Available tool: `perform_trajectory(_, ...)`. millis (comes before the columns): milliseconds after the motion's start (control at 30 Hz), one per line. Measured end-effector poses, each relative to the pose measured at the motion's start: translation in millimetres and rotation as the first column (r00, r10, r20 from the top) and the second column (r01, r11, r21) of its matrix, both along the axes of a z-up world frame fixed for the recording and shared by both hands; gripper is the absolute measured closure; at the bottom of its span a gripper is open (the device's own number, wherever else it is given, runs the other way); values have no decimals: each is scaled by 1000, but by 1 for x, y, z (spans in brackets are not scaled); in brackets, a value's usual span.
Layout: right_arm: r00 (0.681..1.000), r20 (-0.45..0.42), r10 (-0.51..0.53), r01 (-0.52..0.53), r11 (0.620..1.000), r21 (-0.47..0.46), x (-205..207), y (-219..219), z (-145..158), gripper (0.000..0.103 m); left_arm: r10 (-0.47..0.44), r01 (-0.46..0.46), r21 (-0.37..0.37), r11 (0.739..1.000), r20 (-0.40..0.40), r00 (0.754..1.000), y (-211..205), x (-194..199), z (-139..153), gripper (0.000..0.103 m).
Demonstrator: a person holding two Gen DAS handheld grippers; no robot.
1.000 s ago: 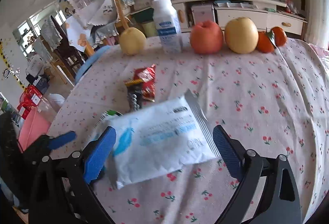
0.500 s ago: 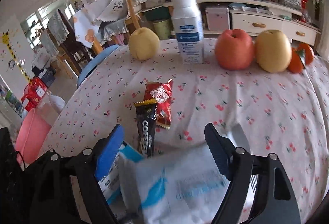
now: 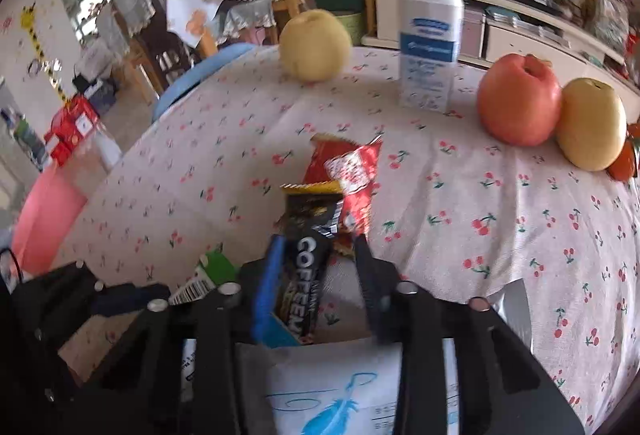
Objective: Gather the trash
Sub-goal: 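Grasp the green-white snack pack with the left tool while the right tool grasps the coffee-mix stick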
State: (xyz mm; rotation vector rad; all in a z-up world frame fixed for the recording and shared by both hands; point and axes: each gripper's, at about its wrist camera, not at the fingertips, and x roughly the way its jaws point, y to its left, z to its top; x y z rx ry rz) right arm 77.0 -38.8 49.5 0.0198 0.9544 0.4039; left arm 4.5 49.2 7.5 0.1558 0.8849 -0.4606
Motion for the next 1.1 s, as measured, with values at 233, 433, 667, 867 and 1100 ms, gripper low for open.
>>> perform_trajectory(233,1000,20,13,-12,999,-45,-3,6,-3,75,17,-17,-2,1000,-10,1000,0,2,-1,44)
perform_trajectory(433,998,53,26,-22,997,-67,-8,10,-2,79,43,-44,-40,998,-17,999,10,4,0,56)
perform_trajectory(667,997,67,23,-21,999,-30,-13,11,3,85,73,-76,-81,994,-32,997,28,4,0,60)
perform_trajectory(867,994,107,13,-15,1000,10,-22,14,17,88,110,-111,-118,987,-18,994,45,3,6,61)
perform_trajectory(1100,989,147,-14,0,996,94,-35,20,39,89,147,-145,-153,977,1,989,68,-5,15,61)
